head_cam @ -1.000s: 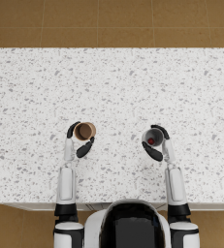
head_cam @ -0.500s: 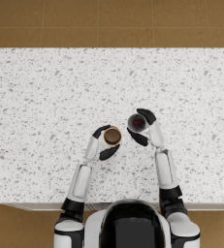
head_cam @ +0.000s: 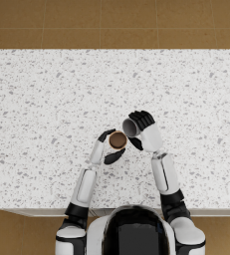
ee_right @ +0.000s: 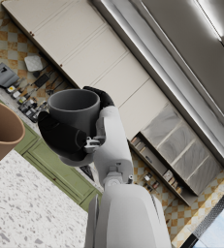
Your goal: Pick up two cups and pour the berry on the right into the cup on the left
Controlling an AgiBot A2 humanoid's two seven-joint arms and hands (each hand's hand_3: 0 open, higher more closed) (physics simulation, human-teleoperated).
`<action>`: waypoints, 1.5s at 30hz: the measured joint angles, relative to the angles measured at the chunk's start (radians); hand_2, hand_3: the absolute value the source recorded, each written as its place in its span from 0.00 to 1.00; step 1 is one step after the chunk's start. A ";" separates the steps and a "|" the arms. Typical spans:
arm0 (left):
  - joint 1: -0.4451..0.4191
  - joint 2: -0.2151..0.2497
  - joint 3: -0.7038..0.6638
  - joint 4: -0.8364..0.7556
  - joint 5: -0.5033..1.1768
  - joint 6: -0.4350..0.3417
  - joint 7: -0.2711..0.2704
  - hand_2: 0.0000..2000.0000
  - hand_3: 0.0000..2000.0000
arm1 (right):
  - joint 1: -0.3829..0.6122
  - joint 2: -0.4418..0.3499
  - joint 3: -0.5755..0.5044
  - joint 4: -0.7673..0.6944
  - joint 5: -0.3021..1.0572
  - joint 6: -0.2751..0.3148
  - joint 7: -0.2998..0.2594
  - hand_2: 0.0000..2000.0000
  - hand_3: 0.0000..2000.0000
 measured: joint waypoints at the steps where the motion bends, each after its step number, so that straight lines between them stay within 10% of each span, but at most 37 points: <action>1: 0.002 0.002 -0.002 0.005 0.000 0.000 0.000 1.00 0.64 | -0.004 0.000 0.004 0.012 0.032 0.001 0.000 1.00 0.64; 30: 0.018 0.044 -0.007 0.066 0.000 0.001 0.001 1.00 0.64 | 0.011 0.038 0.172 0.133 0.962 -0.010 0.002 1.00 0.64; 45: 0.004 0.046 -0.022 0.033 0.000 0.002 0.001 1.00 0.64 | -0.018 0.041 0.155 0.147 1.042 -0.006 0.003 1.00 0.64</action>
